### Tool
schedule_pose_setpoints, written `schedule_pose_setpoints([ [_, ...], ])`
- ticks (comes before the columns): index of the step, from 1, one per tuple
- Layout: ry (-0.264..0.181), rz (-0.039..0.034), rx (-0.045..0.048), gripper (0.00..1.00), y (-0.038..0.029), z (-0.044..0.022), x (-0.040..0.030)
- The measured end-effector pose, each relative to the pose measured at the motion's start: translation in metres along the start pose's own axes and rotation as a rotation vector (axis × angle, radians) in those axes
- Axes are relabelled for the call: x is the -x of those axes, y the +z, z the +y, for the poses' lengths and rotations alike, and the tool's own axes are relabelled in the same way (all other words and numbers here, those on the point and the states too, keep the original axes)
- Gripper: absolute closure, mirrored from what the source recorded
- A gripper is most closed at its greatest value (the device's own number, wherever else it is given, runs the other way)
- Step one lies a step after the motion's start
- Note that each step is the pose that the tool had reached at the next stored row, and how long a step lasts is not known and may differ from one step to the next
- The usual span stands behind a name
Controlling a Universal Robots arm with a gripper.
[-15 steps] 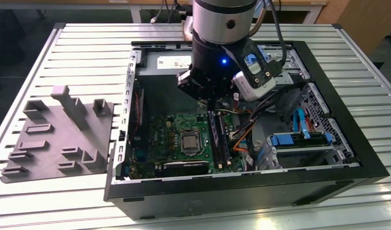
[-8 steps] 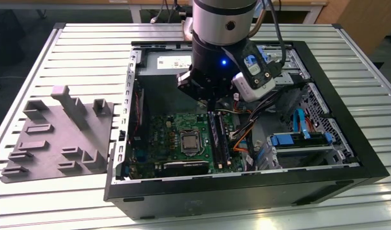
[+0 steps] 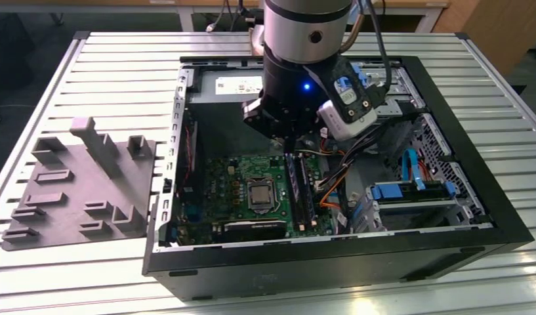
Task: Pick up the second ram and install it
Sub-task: 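Insert the second ram into the second slot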
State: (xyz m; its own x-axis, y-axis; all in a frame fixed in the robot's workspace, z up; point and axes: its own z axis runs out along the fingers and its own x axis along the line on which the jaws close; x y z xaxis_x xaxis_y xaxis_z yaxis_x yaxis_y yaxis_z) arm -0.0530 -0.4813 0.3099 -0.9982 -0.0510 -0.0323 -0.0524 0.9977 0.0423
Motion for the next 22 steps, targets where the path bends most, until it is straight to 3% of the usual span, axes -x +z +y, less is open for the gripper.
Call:
schedule_pose_setpoints([
  [22,0.000,-0.0002,0.0034,0.88,0.0052,-0.0002,-0.0001],
])
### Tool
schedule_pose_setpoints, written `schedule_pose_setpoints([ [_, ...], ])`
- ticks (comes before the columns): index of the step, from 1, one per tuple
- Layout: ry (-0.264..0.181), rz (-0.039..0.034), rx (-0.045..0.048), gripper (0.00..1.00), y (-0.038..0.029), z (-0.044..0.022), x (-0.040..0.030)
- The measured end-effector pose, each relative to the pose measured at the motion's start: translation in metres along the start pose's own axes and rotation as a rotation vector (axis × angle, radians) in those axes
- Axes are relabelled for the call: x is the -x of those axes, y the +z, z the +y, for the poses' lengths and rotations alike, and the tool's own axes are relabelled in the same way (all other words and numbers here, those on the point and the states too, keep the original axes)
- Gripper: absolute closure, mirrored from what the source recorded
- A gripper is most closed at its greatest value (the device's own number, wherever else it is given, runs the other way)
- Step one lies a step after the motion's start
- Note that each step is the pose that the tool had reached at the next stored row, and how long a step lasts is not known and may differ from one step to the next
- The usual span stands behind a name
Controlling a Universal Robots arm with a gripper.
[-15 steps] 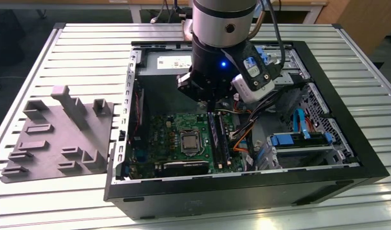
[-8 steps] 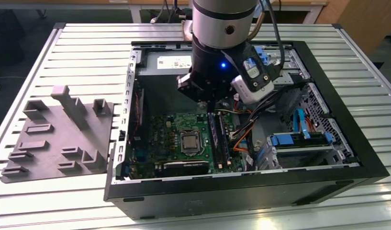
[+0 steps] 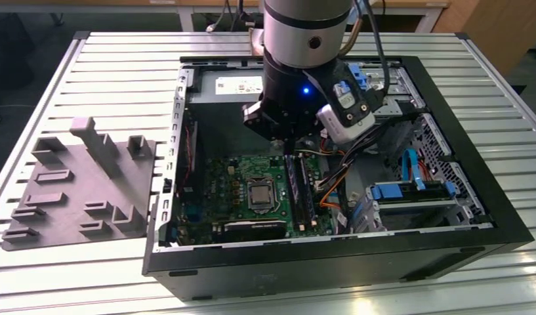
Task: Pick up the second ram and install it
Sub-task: 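Insert the second ram into the second slot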
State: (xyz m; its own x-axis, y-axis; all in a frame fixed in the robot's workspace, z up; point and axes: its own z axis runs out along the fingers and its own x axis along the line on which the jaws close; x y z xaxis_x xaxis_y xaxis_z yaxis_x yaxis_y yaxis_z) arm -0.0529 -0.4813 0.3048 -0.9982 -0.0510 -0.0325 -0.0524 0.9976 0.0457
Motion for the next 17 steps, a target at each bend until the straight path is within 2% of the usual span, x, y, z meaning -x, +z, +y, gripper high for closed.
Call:
schedule_pose_setpoints([
  [17,0.005,-0.0002,-0.0001,0.88,0.0058,-0.0003,0.0002],
])
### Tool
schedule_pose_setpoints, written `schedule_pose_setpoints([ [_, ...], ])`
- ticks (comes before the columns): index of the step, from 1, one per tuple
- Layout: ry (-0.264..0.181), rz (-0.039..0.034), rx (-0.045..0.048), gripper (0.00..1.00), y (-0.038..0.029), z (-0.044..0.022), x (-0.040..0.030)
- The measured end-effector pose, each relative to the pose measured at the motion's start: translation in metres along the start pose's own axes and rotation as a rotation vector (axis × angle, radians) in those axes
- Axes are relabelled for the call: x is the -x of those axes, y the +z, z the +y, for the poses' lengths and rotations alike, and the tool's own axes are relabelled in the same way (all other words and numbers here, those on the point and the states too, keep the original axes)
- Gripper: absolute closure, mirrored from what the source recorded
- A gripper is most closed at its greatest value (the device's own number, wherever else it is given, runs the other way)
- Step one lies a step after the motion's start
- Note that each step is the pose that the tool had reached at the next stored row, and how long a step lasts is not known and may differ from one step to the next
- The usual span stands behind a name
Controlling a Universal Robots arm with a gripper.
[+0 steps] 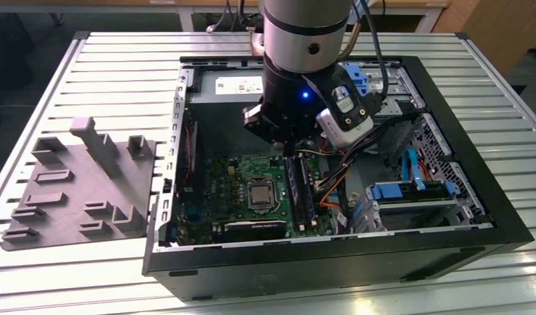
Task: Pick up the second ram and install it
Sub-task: 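Insert the second ram into the second slot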
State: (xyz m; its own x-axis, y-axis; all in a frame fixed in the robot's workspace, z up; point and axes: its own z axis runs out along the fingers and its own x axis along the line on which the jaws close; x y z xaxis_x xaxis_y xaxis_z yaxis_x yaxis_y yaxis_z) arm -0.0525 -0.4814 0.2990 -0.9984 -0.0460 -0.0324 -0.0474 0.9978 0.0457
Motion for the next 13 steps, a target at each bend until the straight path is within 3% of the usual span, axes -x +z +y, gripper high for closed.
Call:
schedule_pose_setpoints([
  [13,0.016,-0.0008,-0.0004,0.88,0.0034,-0.0002,0.0006],
])
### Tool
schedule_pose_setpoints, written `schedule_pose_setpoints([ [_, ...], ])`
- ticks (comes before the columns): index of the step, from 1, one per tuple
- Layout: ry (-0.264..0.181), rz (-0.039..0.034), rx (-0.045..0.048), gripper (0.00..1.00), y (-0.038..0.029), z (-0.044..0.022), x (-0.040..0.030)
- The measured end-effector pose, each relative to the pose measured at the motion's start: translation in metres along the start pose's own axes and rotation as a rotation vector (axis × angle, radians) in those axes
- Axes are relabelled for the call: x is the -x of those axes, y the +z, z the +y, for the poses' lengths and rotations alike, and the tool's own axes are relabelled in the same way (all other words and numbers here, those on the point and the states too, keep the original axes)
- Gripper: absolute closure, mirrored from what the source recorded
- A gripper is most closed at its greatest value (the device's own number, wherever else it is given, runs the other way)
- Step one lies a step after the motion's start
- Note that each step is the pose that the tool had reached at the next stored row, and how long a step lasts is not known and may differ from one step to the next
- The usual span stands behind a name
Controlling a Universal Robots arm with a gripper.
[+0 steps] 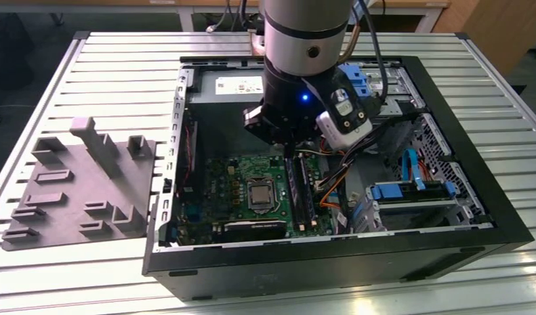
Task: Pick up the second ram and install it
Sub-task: 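Insert the second ram into the second slot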
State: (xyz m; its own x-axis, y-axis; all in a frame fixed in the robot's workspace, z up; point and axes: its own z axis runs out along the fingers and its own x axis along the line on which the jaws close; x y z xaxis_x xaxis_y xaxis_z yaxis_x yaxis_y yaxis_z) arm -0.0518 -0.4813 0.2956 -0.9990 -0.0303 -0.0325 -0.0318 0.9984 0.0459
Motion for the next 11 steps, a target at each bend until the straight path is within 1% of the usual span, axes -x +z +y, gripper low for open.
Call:
schedule_pose_setpoints([
  [11,0.014,-0.0006,-0.0003,0.88,0.0031,-0.0001,-0.0001],
])
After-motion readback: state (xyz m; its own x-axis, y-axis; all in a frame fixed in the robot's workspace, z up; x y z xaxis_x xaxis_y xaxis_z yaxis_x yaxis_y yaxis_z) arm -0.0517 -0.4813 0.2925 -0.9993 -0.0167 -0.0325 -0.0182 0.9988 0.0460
